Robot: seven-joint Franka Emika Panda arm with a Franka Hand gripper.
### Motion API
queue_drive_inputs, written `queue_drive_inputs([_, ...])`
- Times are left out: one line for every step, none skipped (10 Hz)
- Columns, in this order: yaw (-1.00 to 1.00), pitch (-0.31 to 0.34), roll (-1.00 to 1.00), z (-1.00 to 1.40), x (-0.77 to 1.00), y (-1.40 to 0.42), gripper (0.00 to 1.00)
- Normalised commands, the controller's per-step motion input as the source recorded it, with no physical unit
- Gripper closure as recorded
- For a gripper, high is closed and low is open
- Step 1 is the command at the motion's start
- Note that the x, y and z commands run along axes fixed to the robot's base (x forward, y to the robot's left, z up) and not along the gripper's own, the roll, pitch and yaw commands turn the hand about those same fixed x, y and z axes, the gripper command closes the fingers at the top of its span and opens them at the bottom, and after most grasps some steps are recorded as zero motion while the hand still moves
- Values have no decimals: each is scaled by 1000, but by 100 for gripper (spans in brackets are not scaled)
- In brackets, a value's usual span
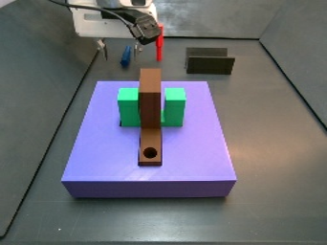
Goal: Pick up the blue object. Move up. Place the blue object on the fixture. Regrasp the blue object. Move to above the board. Insert the blue object.
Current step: Pick up the blue object.
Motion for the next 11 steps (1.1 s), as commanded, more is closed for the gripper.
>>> queue_drive_inputs([-26,-9,63,-194,11,80,0])
queue_drive_inputs([-43,0,37,-91,0,137,0])
queue_drive_inputs([-46,0,21,-43,0,146,0])
queue_drive_inputs([-11,0,27,-37,0,109,0])
queue_drive_inputs([0,0,26,-46,0,77,0])
queue_drive_inputs([0,-9,20,-46,0,0,0])
queue_drive_inputs([0,-17,19,-69,0,0,0])
queue_drive_inputs([0,-14,16,-57,0,0,0])
queue_drive_inputs([0,-16,19,-80,0,0,0])
queue_drive_inputs([0,-19,19,-97,0,0,0])
queue_drive_inputs([0,-23,31,-151,0,6,0])
